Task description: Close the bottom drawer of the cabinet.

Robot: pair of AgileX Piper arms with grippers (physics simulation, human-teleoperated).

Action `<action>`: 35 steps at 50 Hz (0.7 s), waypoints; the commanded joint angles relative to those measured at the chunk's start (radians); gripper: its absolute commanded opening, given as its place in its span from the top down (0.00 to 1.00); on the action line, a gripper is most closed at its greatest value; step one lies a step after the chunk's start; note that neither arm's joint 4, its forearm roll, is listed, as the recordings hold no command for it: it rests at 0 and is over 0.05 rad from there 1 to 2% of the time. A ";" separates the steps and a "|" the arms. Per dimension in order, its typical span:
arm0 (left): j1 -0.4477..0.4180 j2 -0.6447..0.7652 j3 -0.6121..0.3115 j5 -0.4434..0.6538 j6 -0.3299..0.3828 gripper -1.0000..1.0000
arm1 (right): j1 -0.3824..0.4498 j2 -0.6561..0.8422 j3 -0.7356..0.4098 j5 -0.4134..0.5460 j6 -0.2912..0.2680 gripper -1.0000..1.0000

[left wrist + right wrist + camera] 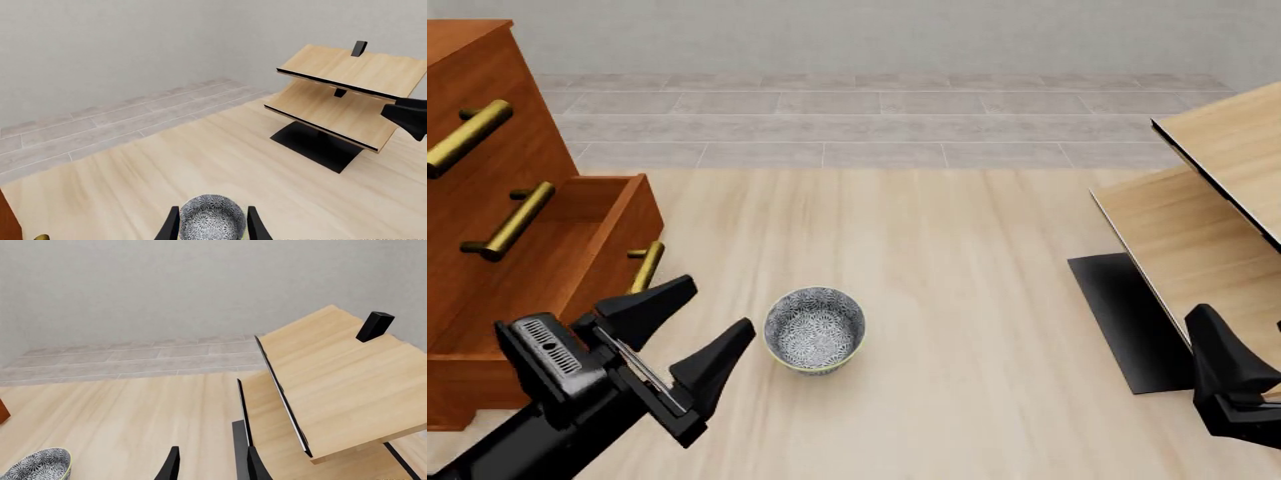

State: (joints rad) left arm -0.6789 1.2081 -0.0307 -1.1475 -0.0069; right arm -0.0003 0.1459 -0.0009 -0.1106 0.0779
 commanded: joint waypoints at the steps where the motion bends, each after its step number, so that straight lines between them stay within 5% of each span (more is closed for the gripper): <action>1: -0.007 0.169 -0.039 -0.072 -0.025 0.00 | -0.003 -0.008 0.000 0.010 0.008 0.00; 35: 0.168 0.406 -0.114 -0.072 -0.103 0.00 | -0.019 -0.017 0.000 0.029 0.036 0.00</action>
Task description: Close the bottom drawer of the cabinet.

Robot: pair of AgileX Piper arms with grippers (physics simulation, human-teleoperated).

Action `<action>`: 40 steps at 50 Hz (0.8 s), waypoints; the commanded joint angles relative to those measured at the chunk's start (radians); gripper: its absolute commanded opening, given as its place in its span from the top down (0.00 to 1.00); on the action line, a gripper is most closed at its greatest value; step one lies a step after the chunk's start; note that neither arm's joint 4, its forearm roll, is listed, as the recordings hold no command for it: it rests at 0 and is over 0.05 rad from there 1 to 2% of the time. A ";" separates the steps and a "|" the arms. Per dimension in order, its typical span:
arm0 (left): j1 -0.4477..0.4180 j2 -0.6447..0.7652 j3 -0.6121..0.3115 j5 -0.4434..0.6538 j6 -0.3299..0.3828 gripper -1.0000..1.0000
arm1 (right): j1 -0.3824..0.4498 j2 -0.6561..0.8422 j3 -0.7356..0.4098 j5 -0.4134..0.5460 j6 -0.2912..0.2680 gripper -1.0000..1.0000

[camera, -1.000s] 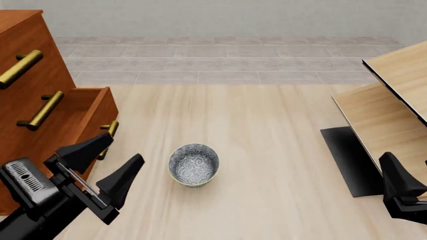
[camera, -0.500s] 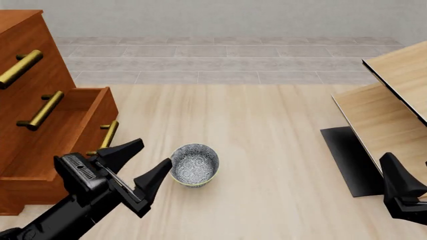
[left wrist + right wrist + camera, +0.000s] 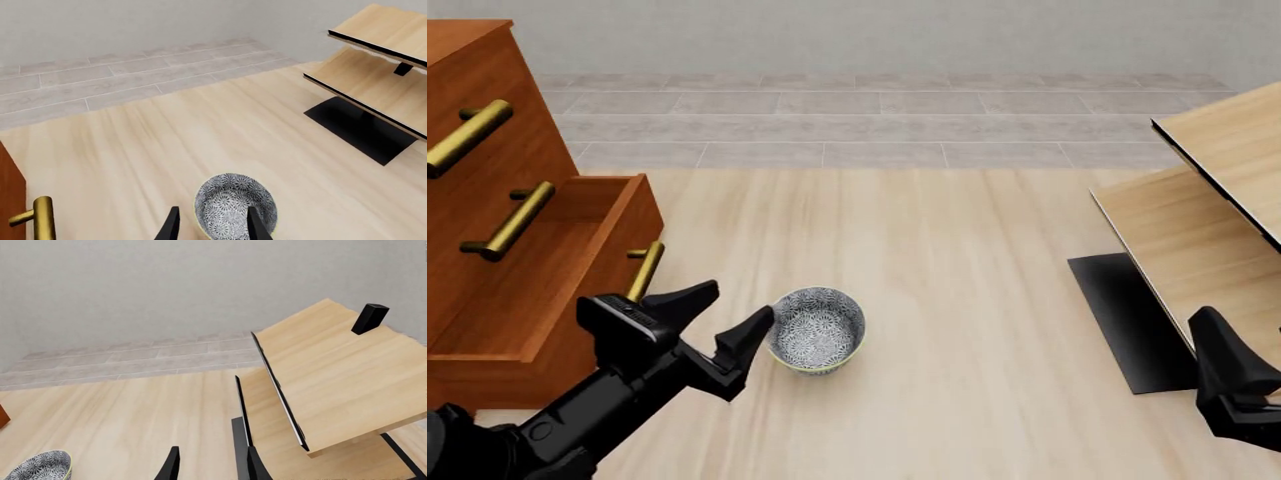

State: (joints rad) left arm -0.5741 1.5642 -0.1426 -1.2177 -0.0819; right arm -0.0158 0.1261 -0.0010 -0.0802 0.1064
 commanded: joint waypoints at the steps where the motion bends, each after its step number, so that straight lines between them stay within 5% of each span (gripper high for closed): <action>1: 0.080 0.050 0.009 -0.002 -0.045 0.00 | -0.002 0.003 -0.001 -0.002 0.006 0.00; 15: 0.154 -0.005 0.072 -0.002 -0.069 0.00 | -0.003 0.000 0.000 -0.003 0.008 0.00; 40: 0.286 0.082 0.021 -0.002 -0.065 0.00 | -0.006 0.007 0.001 -0.013 0.017 0.00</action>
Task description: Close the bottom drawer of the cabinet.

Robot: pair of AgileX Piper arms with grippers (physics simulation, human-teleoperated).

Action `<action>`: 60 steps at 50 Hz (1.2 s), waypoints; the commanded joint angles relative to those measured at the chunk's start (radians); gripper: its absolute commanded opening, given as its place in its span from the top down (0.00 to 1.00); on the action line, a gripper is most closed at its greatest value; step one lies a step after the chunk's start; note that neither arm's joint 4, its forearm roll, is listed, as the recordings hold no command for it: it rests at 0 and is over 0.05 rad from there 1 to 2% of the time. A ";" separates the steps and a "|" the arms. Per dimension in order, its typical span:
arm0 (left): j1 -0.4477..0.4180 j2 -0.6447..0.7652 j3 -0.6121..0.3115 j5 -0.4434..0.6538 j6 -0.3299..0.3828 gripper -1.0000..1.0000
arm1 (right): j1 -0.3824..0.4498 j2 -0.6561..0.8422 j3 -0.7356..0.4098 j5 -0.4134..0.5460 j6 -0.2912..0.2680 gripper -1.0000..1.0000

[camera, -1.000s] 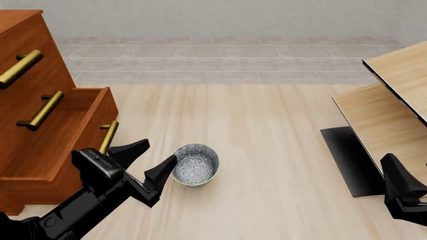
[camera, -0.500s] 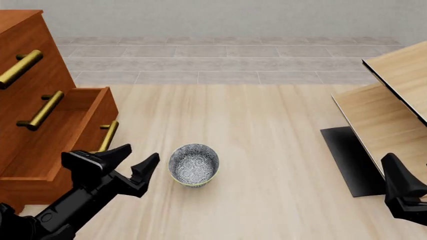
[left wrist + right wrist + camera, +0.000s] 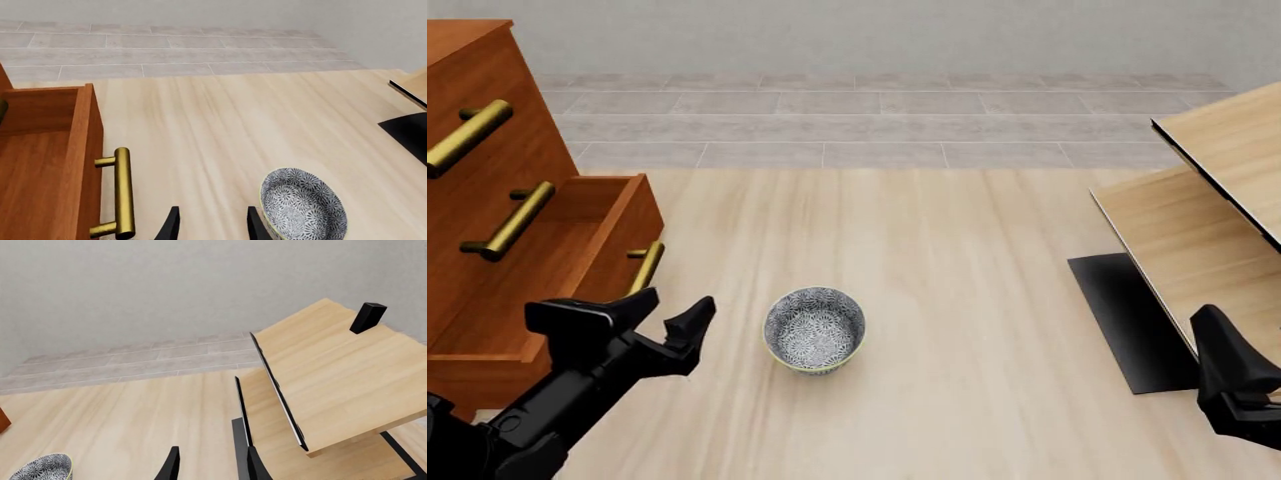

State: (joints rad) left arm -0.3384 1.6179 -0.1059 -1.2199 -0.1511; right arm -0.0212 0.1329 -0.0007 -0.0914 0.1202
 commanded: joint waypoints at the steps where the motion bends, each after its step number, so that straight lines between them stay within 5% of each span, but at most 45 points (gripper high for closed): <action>1: 0.054 0.032 -0.018 0.000 0.009 0.00 | -0.001 0.002 0.000 -0.003 0.003 0.00; 60: 0.252 0.046 -0.035 0.000 0.181 0.00 | 0.006 0.013 -0.001 -0.009 0.013 0.00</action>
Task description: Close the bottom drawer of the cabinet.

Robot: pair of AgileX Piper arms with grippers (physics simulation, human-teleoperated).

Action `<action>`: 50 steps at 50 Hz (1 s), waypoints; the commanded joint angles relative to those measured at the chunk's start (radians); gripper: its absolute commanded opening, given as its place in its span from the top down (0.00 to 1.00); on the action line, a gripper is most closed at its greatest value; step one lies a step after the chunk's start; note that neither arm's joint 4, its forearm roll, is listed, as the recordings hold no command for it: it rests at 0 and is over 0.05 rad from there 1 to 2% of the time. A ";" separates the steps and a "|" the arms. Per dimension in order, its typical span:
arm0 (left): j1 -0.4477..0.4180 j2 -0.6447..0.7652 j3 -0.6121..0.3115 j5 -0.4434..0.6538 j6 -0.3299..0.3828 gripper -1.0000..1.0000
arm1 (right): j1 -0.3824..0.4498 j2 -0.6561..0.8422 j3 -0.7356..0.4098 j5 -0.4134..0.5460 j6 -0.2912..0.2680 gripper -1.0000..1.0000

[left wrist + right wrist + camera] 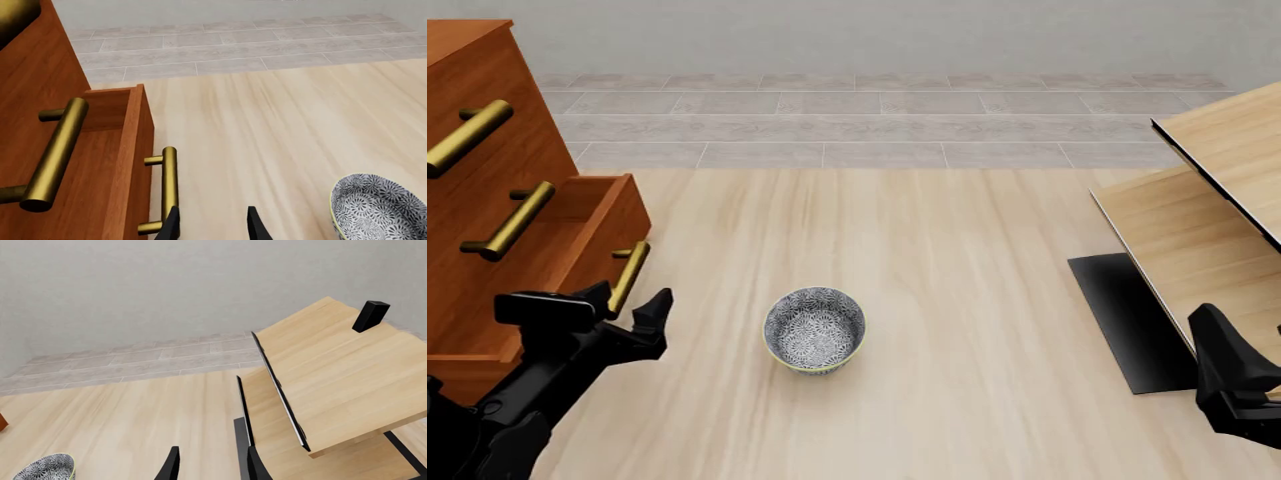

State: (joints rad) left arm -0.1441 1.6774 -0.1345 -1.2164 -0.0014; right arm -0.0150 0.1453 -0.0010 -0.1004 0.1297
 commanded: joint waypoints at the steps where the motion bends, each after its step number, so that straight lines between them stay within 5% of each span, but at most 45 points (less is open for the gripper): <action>1: 0.061 -0.013 -0.006 -0.004 0.032 0.00 | 0.000 0.003 0.000 -0.003 0.005 0.00; 50: 0.173 0.038 -0.054 -0.004 0.035 0.00 | -0.005 -0.021 0.000 0.015 0.007 0.00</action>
State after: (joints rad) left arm -0.0057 1.7005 -0.1669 -1.2198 0.0320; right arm -0.0186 0.1307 -0.0008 -0.0906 0.1374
